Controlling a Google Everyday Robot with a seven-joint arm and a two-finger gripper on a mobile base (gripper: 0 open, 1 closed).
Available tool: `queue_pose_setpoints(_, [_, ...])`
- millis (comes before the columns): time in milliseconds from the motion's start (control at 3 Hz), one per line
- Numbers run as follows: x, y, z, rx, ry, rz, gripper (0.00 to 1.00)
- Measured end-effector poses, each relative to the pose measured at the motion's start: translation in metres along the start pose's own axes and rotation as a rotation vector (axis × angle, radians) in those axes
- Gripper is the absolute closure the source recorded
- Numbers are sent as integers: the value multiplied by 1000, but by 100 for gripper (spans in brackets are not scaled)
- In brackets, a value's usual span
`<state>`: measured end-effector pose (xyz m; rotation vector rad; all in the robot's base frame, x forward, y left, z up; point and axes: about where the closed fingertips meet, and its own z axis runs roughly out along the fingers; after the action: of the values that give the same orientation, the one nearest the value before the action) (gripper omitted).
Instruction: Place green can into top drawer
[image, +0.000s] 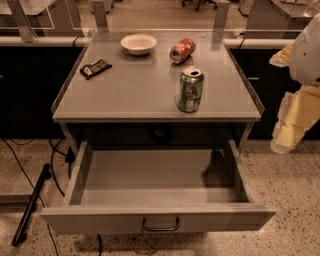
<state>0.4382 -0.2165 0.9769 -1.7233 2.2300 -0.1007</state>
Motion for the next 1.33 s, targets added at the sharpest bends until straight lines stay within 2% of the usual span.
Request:
queue_pose_setpoints(333, [0, 0, 0, 0, 0, 0, 0])
queue_pose_setpoints(667, [-6, -13, 9, 15, -53, 33, 0])
queue_pose_setpoints(1333, [-36, -61, 48, 22, -174, 118, 0])
